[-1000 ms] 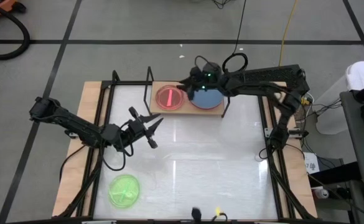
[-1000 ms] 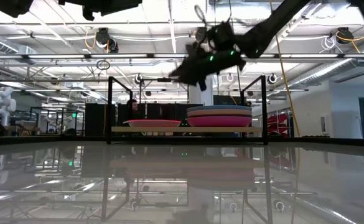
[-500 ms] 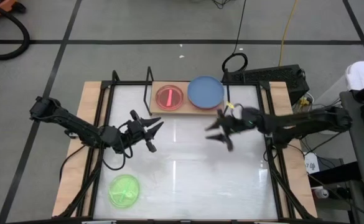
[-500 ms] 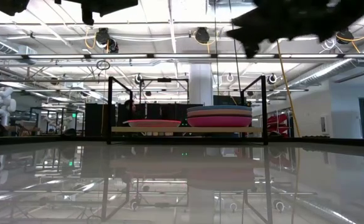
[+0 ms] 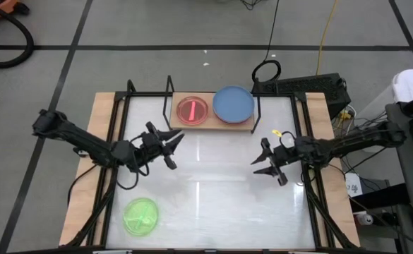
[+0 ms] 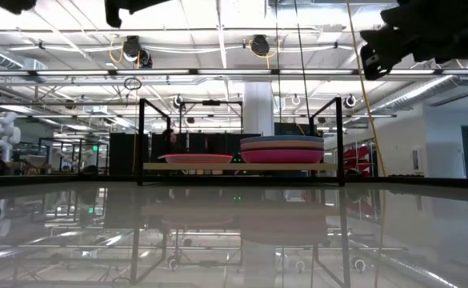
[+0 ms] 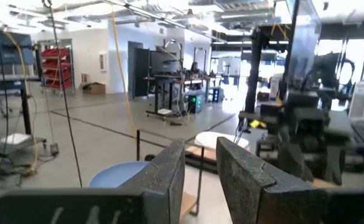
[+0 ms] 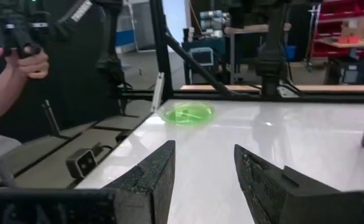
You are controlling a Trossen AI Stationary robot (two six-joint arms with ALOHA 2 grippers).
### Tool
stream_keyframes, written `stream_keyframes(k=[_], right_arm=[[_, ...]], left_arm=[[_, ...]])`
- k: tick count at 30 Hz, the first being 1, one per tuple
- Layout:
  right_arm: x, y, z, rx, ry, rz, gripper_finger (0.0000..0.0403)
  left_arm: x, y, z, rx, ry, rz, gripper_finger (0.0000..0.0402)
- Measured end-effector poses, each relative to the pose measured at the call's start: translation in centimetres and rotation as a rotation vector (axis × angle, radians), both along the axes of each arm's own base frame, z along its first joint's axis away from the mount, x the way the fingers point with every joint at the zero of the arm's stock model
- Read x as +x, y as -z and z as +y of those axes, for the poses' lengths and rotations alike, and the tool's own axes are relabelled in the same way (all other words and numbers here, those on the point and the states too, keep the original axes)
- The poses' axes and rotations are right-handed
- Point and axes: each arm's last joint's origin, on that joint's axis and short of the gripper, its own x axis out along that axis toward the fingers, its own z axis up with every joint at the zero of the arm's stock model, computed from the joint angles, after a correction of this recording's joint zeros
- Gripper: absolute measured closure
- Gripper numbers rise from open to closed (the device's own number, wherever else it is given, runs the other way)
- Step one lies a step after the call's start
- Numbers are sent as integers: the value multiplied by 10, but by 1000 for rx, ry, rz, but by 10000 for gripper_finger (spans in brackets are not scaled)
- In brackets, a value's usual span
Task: Place and stack plates onto a shelf
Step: Stack the light green plate on the light orange plate
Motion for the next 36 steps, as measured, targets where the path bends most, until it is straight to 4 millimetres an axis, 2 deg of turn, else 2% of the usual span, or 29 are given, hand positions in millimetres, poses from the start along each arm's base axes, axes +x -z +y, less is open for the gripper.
stream_keyframes(k=[3, 9, 15, 21, 28, 36], right_arm=[[-1, -1, 2, 0, -12, -8, 257], [-2, -1, 4, 5, -29, -3, 257], [-2, -2, 5, 15, -26, -8, 257], [-2, -2, 4, 23, -8, -5, 257], [-2, -2, 6, 56, -18, 9, 257], [-2, -2, 6, 50, -14, 5, 257]], left_arm=[[4, -14, 0, -4, 2, 58, 303], [16, -49, 2, -6, 42, 390, 303], [10, -54, 8, -64, 125, 681, 303], [-1, -32, 8, -206, 186, 860, 303], [0, 1, -1, -376, 376, 1030, 303], [-2, 45, -9, -563, 546, 1329, 303]])
